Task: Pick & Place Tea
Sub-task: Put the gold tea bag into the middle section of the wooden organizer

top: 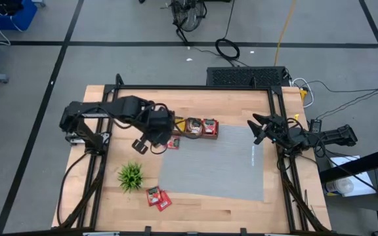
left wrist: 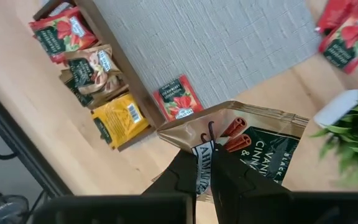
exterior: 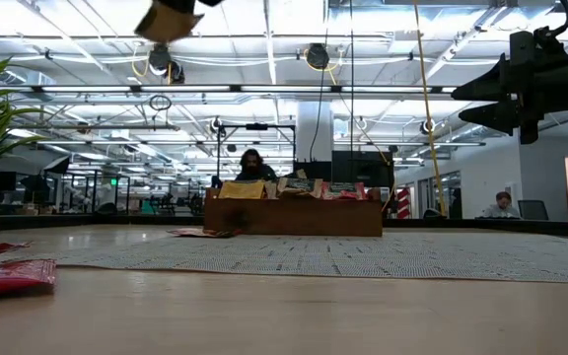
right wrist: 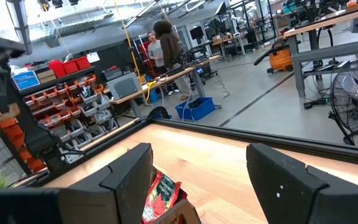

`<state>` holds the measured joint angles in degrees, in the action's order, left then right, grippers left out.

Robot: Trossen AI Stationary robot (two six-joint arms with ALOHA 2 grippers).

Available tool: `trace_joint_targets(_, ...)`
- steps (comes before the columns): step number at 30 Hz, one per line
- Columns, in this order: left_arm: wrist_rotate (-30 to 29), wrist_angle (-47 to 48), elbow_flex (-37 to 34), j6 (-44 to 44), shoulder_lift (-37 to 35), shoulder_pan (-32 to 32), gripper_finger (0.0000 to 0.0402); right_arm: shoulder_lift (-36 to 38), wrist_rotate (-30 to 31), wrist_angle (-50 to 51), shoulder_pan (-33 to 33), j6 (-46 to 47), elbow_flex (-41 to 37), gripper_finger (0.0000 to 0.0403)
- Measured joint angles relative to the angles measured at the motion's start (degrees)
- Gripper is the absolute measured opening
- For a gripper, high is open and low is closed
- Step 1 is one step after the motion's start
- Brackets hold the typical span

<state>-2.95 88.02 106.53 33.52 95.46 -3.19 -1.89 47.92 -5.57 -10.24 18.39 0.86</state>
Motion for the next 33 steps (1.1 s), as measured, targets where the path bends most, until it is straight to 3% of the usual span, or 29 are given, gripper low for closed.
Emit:
trace_joint_targets(6,0.3,2.0,3.1,-5.2,-0.1,-0.8,0.0023,0.0,0.0,0.0,0.0,0.0,0.0,0.0242)
trace_joint_targets(12,-1.9,1.8,3.2,-17.3,3.6,1.1,0.0023,0.0,0.0,0.0,0.0,0.0,0.0,0.0242)
trace_joint_targets(22,-3.6,1.2,4.2,-24.1,9.8,5.1,0.0023,0.0,0.0,0.0,0.0,0.0,0.0,0.0242)
trace_joint_targets(33,-2.9,1.9,17.5,-29.7,17.7,7.9,0.0023,0.0,0.0,0.0,0.0,0.0,0.0,0.0242)
